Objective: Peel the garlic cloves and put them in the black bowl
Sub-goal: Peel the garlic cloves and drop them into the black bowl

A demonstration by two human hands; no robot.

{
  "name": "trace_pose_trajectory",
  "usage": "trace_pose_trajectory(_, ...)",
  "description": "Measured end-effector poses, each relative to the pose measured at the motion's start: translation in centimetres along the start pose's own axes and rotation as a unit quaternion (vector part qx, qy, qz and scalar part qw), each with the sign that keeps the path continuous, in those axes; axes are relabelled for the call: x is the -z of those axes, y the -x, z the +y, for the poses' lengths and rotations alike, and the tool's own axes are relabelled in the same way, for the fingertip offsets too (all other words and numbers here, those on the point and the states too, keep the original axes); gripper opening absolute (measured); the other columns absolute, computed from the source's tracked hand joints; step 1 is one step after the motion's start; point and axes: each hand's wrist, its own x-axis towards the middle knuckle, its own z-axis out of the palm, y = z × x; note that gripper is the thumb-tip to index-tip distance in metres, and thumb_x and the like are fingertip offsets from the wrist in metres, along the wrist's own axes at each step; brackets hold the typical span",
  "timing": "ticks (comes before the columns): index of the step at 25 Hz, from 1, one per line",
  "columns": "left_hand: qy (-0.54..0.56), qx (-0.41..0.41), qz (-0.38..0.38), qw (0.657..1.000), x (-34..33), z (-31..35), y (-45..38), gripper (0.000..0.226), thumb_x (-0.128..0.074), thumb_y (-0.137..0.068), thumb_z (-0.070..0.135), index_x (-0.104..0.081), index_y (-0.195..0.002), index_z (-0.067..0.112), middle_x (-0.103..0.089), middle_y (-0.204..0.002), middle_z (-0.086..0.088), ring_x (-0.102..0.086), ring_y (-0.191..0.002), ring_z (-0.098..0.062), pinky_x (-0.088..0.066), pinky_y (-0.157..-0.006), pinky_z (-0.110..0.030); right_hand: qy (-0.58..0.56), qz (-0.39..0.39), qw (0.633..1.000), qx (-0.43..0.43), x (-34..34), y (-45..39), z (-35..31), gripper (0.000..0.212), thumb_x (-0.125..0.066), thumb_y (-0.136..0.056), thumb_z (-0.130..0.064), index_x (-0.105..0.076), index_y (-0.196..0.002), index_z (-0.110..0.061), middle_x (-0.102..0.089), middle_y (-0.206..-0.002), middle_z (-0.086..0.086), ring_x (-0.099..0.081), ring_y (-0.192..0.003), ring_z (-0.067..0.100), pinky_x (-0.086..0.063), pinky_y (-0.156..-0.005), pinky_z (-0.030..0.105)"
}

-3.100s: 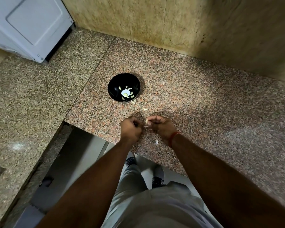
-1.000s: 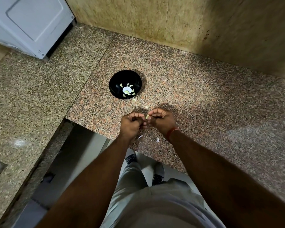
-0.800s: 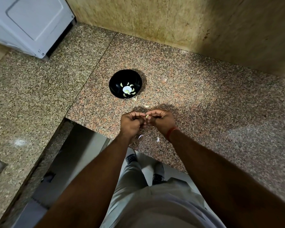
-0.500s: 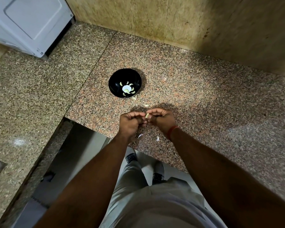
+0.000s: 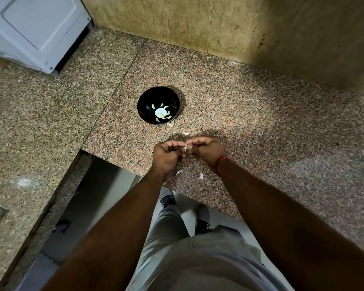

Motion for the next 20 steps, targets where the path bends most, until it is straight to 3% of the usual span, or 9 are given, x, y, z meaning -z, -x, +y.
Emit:
trace_pose_trajectory(6, -0.014, -0.010, 0.008, 1.000, -0.2, -0.1, -0.3, 0.027, -0.058, -0.086, -0.021, -0.072, -0.098, 0.000, -0.072, -0.082, -0.019, -0.064, -0.062, -0.020, -0.057, -0.057, -0.033, -0.032, -0.016, 0.999, -0.009, 0.1, 0.2, 0.4, 0.014, -0.069, -0.083, 0.012, -0.071, -0.097, 0.010, -0.075, -0.097, 0.023, -0.073, -0.082, 0.032, -0.063, -0.079, 0.044)
trace_pose_trajectory(11, -0.010, 0.018, 0.052, 0.998, 0.1, -0.9, -0.9, 0.023, -0.061, -0.090, -0.015, -0.072, -0.099, 0.003, -0.070, -0.082, -0.019, -0.062, -0.060, -0.022, -0.057, -0.053, -0.032, -0.063, 0.006, 0.998, -0.024, 0.4, -0.2, 0.9, 0.018, -0.066, -0.091, 0.008, -0.071, -0.109, 0.009, -0.074, -0.101, 0.027, -0.072, -0.076, 0.026, -0.063, -0.071, 0.038)
trace_pose_trajectory(17, -0.013, 0.031, 0.058, 0.998, 0.5, -1.8, -0.6, 0.009, -0.066, -0.094, -0.003, -0.074, -0.098, -0.001, -0.064, -0.070, -0.010, -0.058, -0.054, -0.015, -0.053, -0.051, -0.030, -0.010, 0.130, 0.990, -0.052, 0.9, -0.5, 1.3, 0.009, -0.068, -0.093, 0.002, -0.074, -0.099, -0.002, -0.077, -0.091, 0.016, -0.071, -0.071, 0.019, -0.064, -0.068, 0.037)
trace_pose_trajectory(20, 0.003, 0.047, 0.070, 0.996, 0.8, -2.4, -0.1, 0.008, -0.066, -0.094, -0.003, -0.073, -0.092, -0.002, -0.061, -0.062, -0.007, -0.054, -0.052, -0.020, -0.054, -0.051, -0.033, 0.026, 0.175, 0.984, -0.037, 0.8, -0.7, 1.7, 0.020, -0.068, -0.090, 0.004, -0.077, -0.096, -0.013, -0.077, -0.094, 0.012, -0.069, -0.070, 0.019, -0.064, -0.065, 0.036)
